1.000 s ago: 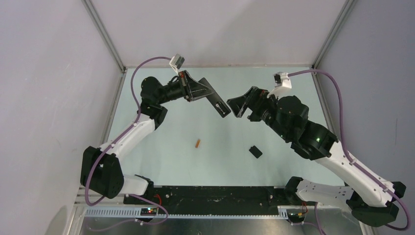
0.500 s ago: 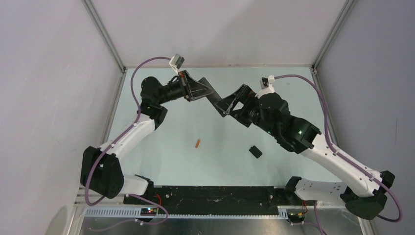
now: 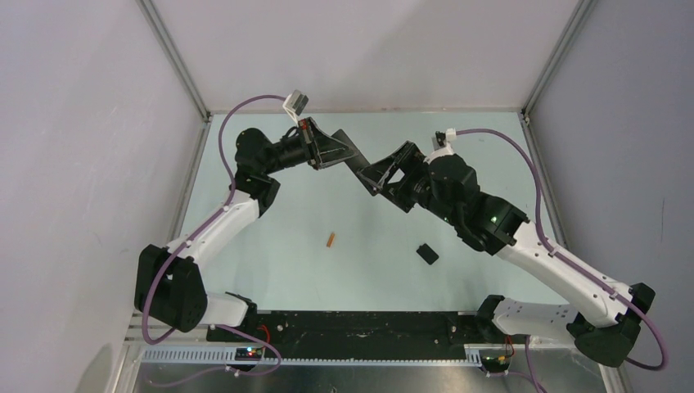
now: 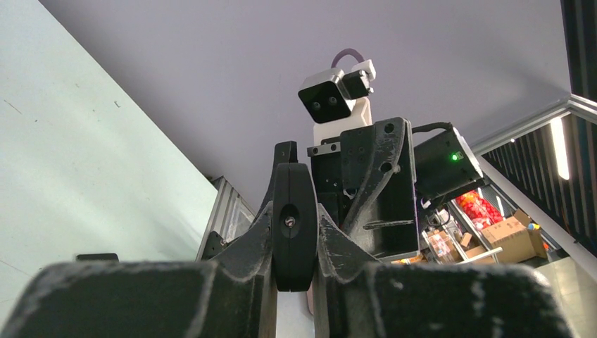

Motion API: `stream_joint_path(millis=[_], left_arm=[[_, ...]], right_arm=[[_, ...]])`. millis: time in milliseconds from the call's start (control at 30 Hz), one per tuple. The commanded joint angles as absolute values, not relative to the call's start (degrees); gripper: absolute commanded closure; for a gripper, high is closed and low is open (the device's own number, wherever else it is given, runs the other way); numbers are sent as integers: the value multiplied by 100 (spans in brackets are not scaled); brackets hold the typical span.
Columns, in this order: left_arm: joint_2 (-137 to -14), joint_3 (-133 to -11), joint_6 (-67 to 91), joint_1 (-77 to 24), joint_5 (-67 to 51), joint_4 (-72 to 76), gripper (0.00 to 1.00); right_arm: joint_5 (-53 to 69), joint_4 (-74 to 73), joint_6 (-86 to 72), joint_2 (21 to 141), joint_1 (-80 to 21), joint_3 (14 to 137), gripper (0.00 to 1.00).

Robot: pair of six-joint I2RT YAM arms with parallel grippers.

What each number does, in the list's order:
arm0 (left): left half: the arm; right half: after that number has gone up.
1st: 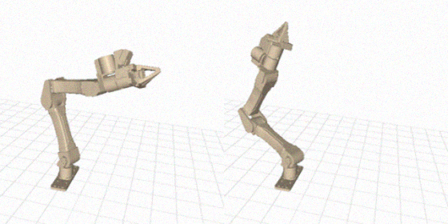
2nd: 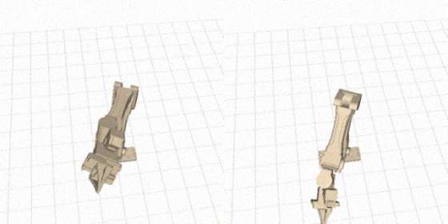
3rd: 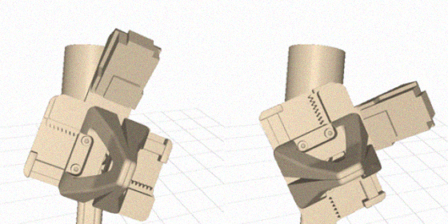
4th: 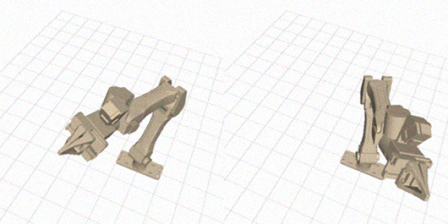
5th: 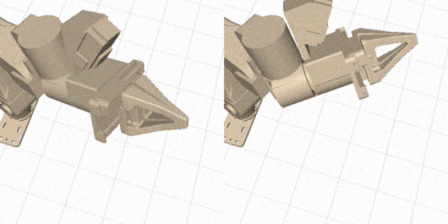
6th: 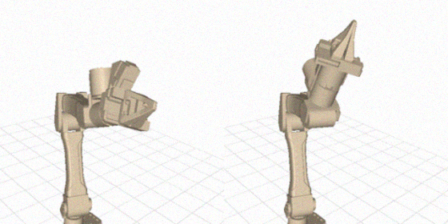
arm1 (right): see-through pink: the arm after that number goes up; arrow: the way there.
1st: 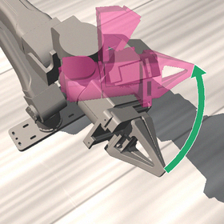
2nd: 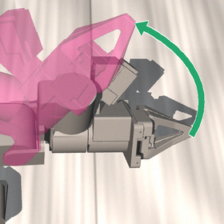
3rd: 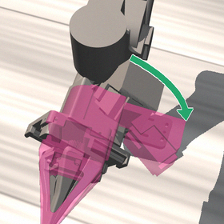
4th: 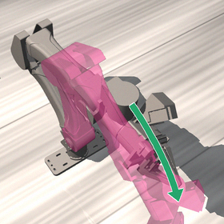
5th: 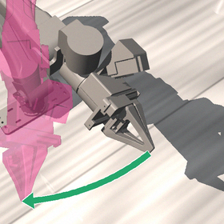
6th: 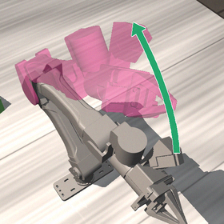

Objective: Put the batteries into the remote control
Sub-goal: Load the battery into the remote control.

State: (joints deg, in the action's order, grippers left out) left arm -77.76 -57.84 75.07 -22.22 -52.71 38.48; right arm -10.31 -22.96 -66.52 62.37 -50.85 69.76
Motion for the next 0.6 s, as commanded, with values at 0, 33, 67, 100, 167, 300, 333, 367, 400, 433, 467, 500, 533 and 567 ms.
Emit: stream_joint_path(millis=[0, 33, 67, 100, 167, 300, 333, 367, 400, 433, 467, 500, 533, 567], left_arm=[[-7577, -5747, 7530, -2199, -5245, 4070, 100], [-7576, -5726, 7532, -2202, -5246, 4070, 100], [-7576, -5711, 7532, -2199, -5247, 4072, 100], [-7565, -5682, 7523, -2198, -5240, 4070, 100], [-7546, -5652, 7519, -2198, -5224, 4075, 100], [-7528, -5636, 7527, -2199, -5209, 4070, 100], [-7530, -5639, 7538, -2198, -5197, 4074, 100], [-7521, -5629, 7544, -2198, -5171, 4072, 100], [-7503, -5627, 7548, -2204, -5161, 4074, 100], [-7500, -5619, 7549, -2205, -5142, 4072, 100], [-7489, -5613, 7547, -2199, -5137, 4070, 100], [-7489, -5613, 7549, -2198, -5127, 4070, 100], [-7493, -5610, 7556, -2198, -5126, 4069, 100], [-7495, -5615, 7553, -2197, -5124, 4069, 100]], right_arm=[[-950, -1935, -6866, 6239, -5003, 6943, 16], [-934, -1914, -6865, 6249, -4990, 6939, 15], [-907, -1902, -6875, 6253, -4978, 6940, 15], [-857, -1882, -6879, 6285, -4947, 6942, 15], [-810, -1889, -6899, 6317, -4914, 6943, 15], [-706, -1889, -6894, 6383, -4890, 6936, 18], [-678, -1885, -6892, 6391, -4888, 6937, 19], [-640, -1886, -6891, 6401, -4887, 6940, 19], [-623, -1892, -6886, 6408, -4887, 6940, 20], [-591, -1895, -6874, 6421, -4882, 6937, 20], [-577, -1905, -6874, 6427, -4875, 6935, 21], [-544, -1913, -6860, 6439, -4872, 6939, 22], [-536, -1931, -6858, 6448, -4865, 6936, 24], [-516, -1932, -6856, 6454, -4863, 6935, 25]])
